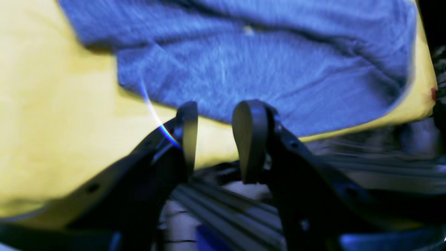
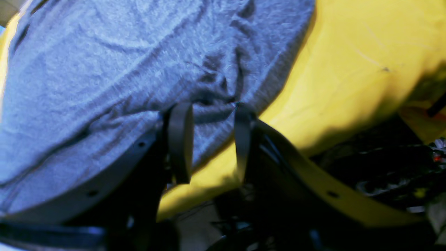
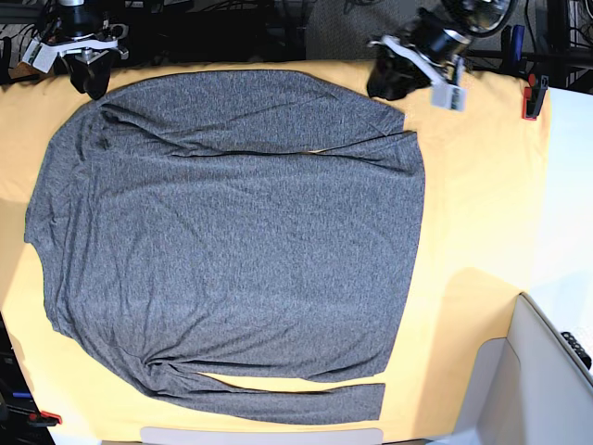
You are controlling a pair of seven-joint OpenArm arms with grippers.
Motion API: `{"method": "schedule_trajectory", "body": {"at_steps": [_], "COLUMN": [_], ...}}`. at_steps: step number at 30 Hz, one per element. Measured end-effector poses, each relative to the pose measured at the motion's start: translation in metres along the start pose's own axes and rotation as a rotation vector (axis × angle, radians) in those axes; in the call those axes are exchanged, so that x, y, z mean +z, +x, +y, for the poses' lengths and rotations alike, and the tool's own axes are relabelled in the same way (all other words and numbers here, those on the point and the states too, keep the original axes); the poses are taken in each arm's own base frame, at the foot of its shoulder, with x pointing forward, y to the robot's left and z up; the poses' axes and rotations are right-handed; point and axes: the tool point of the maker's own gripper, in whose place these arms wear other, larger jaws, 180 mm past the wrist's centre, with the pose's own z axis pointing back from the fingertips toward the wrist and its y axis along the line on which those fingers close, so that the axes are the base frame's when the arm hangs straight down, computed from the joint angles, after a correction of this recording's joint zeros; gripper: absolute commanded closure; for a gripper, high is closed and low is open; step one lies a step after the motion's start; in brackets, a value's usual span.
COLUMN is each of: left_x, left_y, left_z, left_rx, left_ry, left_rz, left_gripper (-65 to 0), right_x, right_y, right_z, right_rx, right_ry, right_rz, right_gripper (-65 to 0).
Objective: Fold the T-shirt properly
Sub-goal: 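Move both grippers down to the corners of the shirt's collar edge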
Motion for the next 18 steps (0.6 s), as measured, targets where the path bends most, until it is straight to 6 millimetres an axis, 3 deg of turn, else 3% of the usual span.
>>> {"method": "schedule_trajectory", "body": {"at_steps": [4,7,11,14,18], "left_x": [0.014,0.02,0.024,0.023,0.023], "left_y": [0.036,0.06,0.06,0.061,0.057], "left_z": [-0.006,-0.009,-0.005,-0.001,-0.001], "left_rx": [0.049,0.043,0.029,0.039,0.041], "left_ry": [-0.132,-0.181,-0.177,-0.171,-0.172], "left_rz": [-0.014,-0.044,0.0,-0.002,0.015], "left_gripper": [-20.5,-20.5,-20.5,-20.5,-20.5], "right_x": [-0.009,-0.02,-0.025,-0.022,-0.021], "right_y": [0.002,0.017,0.018,0.005,0.0], "right_z": [0.004,0.001,-0.024,-0.043,-0.048], "right_rx": [-0.179,-0.266,-0.35,-0.414,-0.479], "right_ry": [0.033,0.048,-0.013,-0.075,-0.083], "right_rz": [0.066,0.057,0.066,0.11,0.141], "right_gripper": [-20.4,-20.6,-20.8,-20.9,-24.5]}}
